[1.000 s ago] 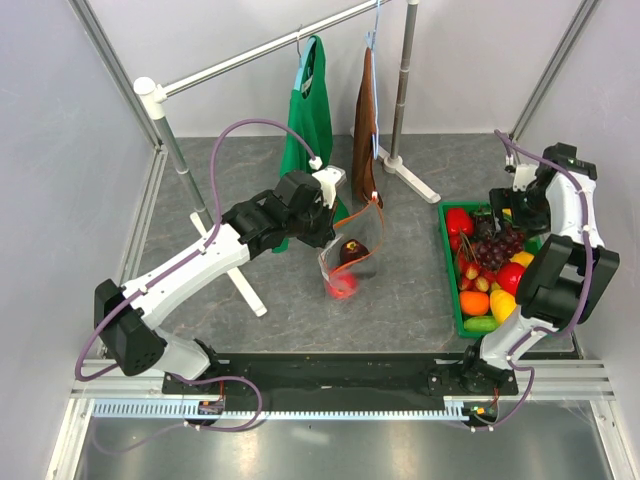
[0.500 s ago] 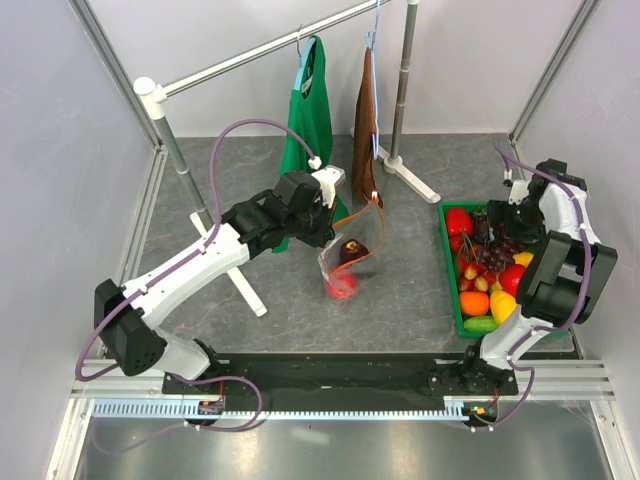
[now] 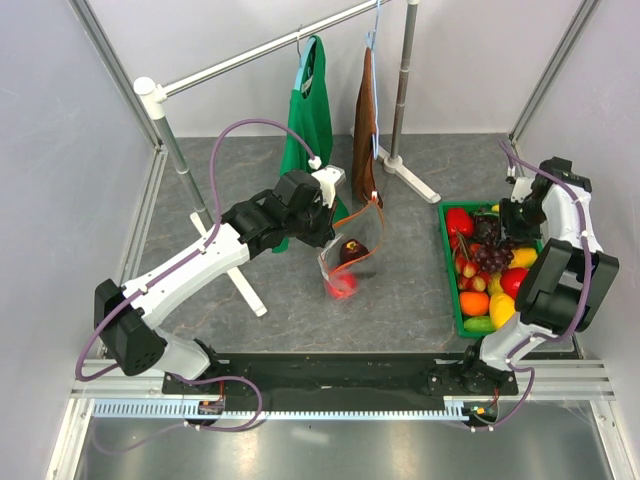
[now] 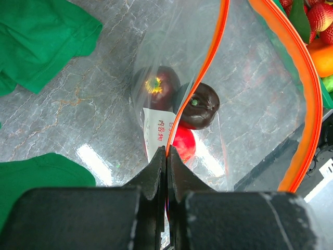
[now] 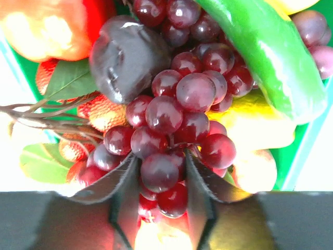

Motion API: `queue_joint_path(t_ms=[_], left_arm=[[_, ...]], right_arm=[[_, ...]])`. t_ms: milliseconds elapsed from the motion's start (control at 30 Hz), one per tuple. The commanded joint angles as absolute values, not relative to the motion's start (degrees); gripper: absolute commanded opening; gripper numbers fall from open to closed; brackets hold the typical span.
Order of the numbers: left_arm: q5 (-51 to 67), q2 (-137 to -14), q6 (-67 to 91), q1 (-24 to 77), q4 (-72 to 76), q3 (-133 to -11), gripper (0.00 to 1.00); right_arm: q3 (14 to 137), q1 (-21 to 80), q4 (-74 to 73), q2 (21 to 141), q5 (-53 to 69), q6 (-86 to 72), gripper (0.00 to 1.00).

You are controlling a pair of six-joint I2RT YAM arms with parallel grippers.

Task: Place the food in the zip-top bag and seal the zipper
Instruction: Pick up the fake fruit from the bin.

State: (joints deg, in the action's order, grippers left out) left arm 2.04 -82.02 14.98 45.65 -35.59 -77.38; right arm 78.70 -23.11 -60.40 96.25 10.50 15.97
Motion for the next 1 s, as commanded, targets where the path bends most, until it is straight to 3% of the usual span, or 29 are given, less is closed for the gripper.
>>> queue_joint_path(t_ms=[0, 200, 733, 967], left_arm=[[2.5, -82.0, 15.5, 45.4, -33.7, -77.2, 0.02], [2.5, -81.7, 15.4, 45.4, -33.6, -77.0, 0.02], [3.6, -82.0, 15.6, 45.3, -33.7, -76.6, 0.02], [5.3, -83.0, 16.1, 45.0, -34.3, -77.5, 0.02]], right_arm=[[81.3, -23.1, -64.2, 93.3, 12.7, 14.6, 0.27], [83.7, -24.1, -66.1, 92.9, 12.6, 15.0, 0.0], [96.3, -24.9, -74.6, 86.1, 24.0, 18.1, 0.0], [104.0, -24.5, -77.9, 83.6, 45.0, 18.3, 0.0]])
